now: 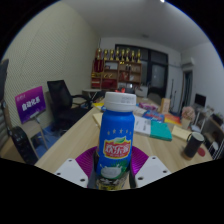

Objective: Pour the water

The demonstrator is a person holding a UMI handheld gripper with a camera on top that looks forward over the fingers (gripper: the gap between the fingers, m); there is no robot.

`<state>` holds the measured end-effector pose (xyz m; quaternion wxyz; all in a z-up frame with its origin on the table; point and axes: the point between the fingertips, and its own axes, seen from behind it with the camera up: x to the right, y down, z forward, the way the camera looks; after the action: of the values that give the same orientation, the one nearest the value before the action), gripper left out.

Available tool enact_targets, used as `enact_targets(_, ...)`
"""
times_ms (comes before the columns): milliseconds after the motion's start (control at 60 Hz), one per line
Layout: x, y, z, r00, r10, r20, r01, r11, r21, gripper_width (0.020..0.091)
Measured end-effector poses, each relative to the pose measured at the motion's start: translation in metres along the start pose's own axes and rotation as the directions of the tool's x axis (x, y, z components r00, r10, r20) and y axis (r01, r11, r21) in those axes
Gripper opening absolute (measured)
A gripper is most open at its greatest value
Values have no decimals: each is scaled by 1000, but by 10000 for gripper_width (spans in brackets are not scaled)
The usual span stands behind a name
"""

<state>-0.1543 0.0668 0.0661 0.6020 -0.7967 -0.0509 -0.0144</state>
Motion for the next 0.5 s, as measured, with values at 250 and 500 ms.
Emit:
enact_targets(250, 39, -115, 1, 748, 608, 266, -611, 788, -81, 456)
enact_targets(500, 178, -151, 0, -136, 950, 280, -966, -64, -252, 452)
